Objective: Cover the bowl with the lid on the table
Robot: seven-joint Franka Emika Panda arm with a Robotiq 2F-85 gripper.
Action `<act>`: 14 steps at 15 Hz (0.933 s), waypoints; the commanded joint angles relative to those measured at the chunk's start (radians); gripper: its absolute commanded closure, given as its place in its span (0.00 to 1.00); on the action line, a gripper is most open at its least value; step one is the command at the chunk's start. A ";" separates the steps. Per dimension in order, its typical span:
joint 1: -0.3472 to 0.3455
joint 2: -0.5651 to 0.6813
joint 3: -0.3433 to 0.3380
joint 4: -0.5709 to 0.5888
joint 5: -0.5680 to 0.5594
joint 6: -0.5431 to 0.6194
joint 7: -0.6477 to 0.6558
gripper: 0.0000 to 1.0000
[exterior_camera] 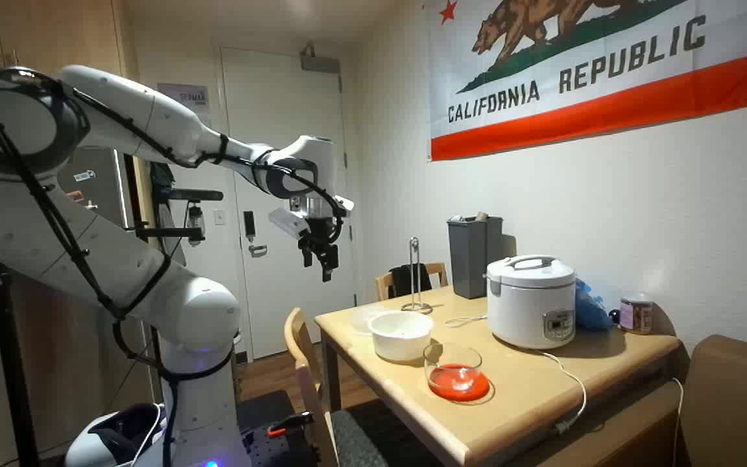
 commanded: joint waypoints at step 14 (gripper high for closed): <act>-0.021 0.194 0.098 0.189 -0.075 0.011 0.004 0.00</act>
